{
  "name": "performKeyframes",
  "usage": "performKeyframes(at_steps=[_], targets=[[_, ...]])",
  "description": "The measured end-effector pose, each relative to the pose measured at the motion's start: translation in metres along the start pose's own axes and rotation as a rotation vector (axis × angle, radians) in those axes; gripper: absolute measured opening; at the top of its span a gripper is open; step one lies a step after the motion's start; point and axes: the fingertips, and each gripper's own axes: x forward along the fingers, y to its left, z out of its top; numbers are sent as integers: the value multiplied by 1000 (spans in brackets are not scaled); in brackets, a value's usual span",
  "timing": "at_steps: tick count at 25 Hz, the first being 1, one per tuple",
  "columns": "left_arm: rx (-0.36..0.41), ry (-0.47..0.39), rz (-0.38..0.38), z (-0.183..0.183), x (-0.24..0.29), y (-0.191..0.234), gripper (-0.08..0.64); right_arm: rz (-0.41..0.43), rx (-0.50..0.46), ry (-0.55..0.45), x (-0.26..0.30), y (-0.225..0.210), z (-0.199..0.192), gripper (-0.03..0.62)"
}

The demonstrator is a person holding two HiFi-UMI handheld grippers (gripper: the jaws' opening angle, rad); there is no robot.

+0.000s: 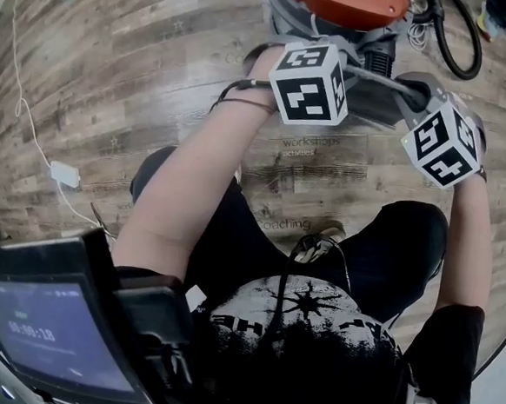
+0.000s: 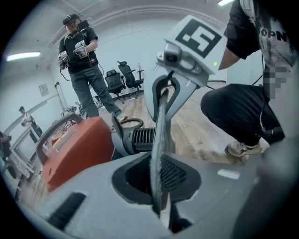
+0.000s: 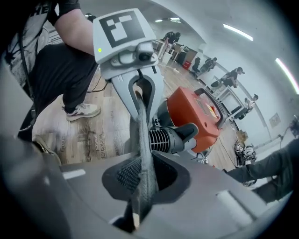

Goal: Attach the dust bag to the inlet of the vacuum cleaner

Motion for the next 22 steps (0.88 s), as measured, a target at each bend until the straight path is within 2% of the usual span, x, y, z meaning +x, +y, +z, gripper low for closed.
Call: performKeyframes(at_steps=[3, 5, 11, 15, 18, 22], targets=[[30, 37, -5, -6, 7, -4, 31, -13, -52, 22, -10, 0, 10, 37], [49, 35, -15, -2, 7, -4, 28, -9, -49, 25, -10, -3, 8, 38], [92, -51, -8, 35, -3, -6, 28, -17, 130, -6, 6, -8, -23, 41], [121, -80, 4, 50, -5, -9, 29, -37, 190, -2, 10, -7, -29, 44], [89, -87, -15, 45, -6, -8, 31, -44, 177, 5, 6, -7, -26, 46], [-2, -82, -34, 24, -3, -1, 32, -38, 115, 9, -4, -10, -9, 44]])
